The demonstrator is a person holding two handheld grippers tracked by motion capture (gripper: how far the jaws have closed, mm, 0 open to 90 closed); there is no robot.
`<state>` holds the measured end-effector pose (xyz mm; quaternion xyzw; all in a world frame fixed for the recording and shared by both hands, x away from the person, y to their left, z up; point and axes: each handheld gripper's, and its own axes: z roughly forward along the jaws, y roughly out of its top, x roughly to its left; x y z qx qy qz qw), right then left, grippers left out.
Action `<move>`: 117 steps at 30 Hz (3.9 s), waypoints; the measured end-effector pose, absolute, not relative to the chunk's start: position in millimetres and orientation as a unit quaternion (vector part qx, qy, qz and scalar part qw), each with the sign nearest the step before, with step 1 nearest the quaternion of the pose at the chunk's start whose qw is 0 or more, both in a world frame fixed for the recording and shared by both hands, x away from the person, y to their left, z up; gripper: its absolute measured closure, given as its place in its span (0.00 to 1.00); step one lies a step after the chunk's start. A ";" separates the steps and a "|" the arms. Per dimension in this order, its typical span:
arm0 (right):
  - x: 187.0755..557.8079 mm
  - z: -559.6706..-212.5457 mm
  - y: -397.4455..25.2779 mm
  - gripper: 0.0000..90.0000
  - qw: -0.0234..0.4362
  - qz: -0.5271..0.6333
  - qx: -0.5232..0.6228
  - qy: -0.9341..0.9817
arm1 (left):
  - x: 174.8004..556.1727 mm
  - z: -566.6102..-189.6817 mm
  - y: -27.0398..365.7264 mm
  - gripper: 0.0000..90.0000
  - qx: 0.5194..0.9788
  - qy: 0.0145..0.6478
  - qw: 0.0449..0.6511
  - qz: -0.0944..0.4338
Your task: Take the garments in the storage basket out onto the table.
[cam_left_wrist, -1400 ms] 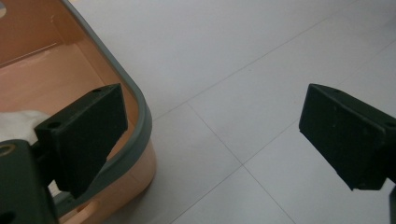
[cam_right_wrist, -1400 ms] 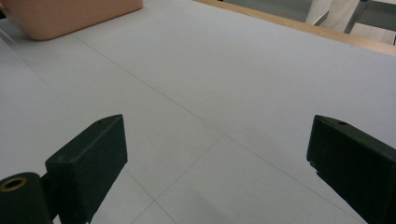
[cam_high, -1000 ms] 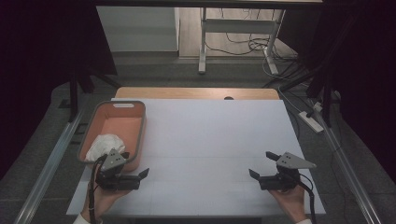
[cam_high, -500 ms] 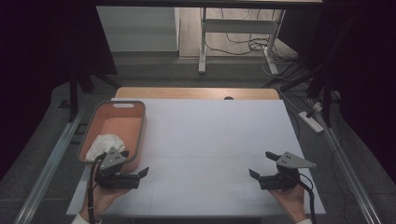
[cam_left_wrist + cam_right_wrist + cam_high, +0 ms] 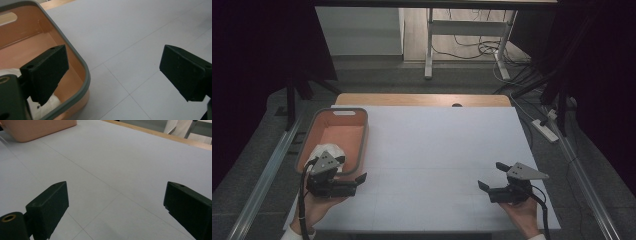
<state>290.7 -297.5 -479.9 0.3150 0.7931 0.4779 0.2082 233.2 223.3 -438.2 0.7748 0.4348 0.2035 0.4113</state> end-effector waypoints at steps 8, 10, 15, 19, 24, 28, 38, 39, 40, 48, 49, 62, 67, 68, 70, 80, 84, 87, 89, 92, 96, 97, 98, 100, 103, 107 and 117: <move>291.3 -480.4 -296.9 0.07 0.206 0.477 0.317 0.793 | 235.8 -432.7 227.3 0.09 0.770 0.439 0.413 0.210; 291.6 -480.5 -297.0 0.07 0.205 0.476 0.318 0.794 | 236.8 -431.2 228.6 0.09 0.768 0.443 0.410 0.212; 292.8 -481.6 -297.2 0.07 0.203 0.476 0.320 0.793 | 239.1 -426.5 230.9 0.09 0.765 0.447 0.411 0.215; 292.4 -481.4 -296.9 0.07 0.203 0.478 0.320 0.792 | 244.7 -420.9 234.1 0.09 0.762 0.450 0.412 0.216; 292.6 -481.7 -297.3 0.07 0.205 0.480 0.323 0.790 | 251.6 -416.6 237.0 0.09 0.760 0.453 0.412 0.217; 292.8 -482.0 -297.6 0.07 0.204 0.479 0.324 0.790 | 253.7 -413.9 242.2 0.09 0.757 0.457 0.412 0.220; 293.6 -483.3 -296.6 0.07 0.202 0.478 0.324 0.791 | 257.4 -410.1 259.3 0.09 0.745 0.472 0.414 0.226; 293.7 -483.4 -296.7 0.07 0.202 0.478 0.324 0.791 | 259.2 -410.4 262.2 0.09 0.745 0.474 0.411 0.227; 293.9 -483.4 -296.9 0.07 0.201 0.479 0.324 0.791 | 260.0 -410.5 263.5 0.09 0.745 0.476 0.409 0.228; 294.4 -483.5 -298.4 0.07 0.198 0.482 0.329 0.787 | 267.8 -412.6 276.8 0.10 0.737 0.494 0.400 0.228; 294.5 -483.4 -298.5 0.07 0.199 0.483 0.329 0.787 | 269.3 -413.4 279.1 0.10 0.735 0.499 0.399 0.229; 295.8 -484.7 -299.2 0.07 0.199 0.483 0.333 0.785 | 286.5 -420.9 301.0 0.10 0.723 0.531 0.381 0.225; 295.6 -484.6 -299.1 0.07 0.200 0.483 0.333 0.785 | 292.3 -419.4 307.6 0.10 0.721 0.539 0.375 0.222; 295.4 -484.7 -299.1 0.07 0.200 0.482 0.333 0.785 | 293.6 -418.7 309.0 0.10 0.722 0.539 0.373 0.221; 295.7 -484.9 -299.3 0.07 0.200 0.482 0.334 0.785 | 296.9 -416.9 312.8 0.10 0.722 0.540 0.375 0.217; 295.8 -485.5 -298.9 0.07 0.200 0.479 0.334 0.787 | 307.5 -419.4 321.3 0.10 0.720 0.553 0.369 0.198; 296.3 -486.0 -299.2 0.07 0.200 0.477 0.335 0.788 | 311.2 -423.2 321.8 0.10 0.723 0.559 0.358 0.193; 296.3 -486.2 -298.8 0.07 0.200 0.477 0.334 0.788 | 312.8 -425.2 321.6 0.10 0.725 0.562 0.351 0.191; 296.1 -486.1 -298.8 0.07 0.200 0.477 0.333 0.788 | 314.1 -428.0 320.7 0.10 0.729 0.563 0.340 0.191; 296.1 -486.2 -299.0 0.07 0.200 0.478 0.333 0.788 | 315.8 -431.3 318.6 0.10 0.735 0.563 0.328 0.188; 296.1 -486.8 -298.2 0.07 0.197 0.477 0.333 0.789 | 318.0 -434.7 316.3 0.10 0.740 0.563 0.319 0.185; 296.1 -487.1 -297.8 0.07 0.197 0.477 0.334 0.789 | 318.5 -435.7 316.1 0.10 0.739 0.564 0.318 0.185; 296.1 -487.1 -297.7 0.07 0.197 0.476 0.333 0.790 | 318.9 -436.6 316.1 0.10 0.739 0.565 0.317 0.184; 296.0 -487.1 -297.6 0.07 0.197 0.475 0.333 0.790 | 319.4 -437.5 316.0 0.10 0.739 0.566 0.316 0.183; 296.1 -486.9 -297.8 0.07 0.197 0.475 0.333 0.790 | 319.9 -439.0 316.3 0.10 0.742 0.566 0.311 0.180; 295.9 -486.9 -297.7 0.07 0.198 0.476 0.333 0.790 | 320.7 -441.3 320.0 0.10 0.747 0.568 0.302 0.167; 295.9 -487.3 -297.1 0.07 0.197 0.477 0.331 0.790 | 326.3 -451.0 319.8 0.09 0.759 0.575 0.270 0.144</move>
